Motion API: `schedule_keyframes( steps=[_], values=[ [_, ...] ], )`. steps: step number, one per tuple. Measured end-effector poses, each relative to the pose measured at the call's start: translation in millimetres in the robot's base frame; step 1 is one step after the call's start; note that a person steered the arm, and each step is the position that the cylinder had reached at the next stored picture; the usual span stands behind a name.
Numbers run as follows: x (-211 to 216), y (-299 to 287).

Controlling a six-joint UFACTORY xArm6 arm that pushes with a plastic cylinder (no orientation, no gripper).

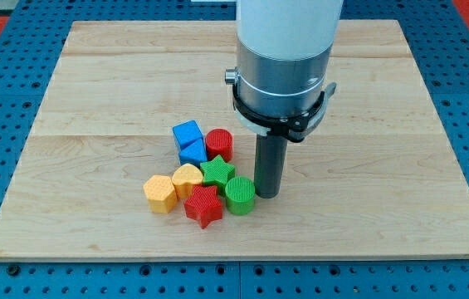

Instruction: Move the green star into the blue cube

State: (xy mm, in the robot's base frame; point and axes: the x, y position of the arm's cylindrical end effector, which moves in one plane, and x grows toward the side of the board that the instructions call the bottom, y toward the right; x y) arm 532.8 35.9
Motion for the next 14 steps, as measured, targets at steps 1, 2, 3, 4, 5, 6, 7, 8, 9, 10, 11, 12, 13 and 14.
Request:
schedule_keyframes(
  steps=[1, 2, 3, 4, 5, 6, 7, 8, 9, 10, 11, 12, 13, 14],
  values=[
    [0.0, 0.0],
    [4.9, 9.3],
    [28.0, 25.7],
    [75.2, 9.2],
    [78.3, -36.9],
    [71.9, -51.2],
    [45.8, -52.5],
    [21.0, -81.3],
    [15.3, -99.7],
    [56.8, -61.1],
    [62.0, -10.6],
    [51.7, -10.6],
    [33.9, -29.7],
    [10.2, -38.3]
  ],
)
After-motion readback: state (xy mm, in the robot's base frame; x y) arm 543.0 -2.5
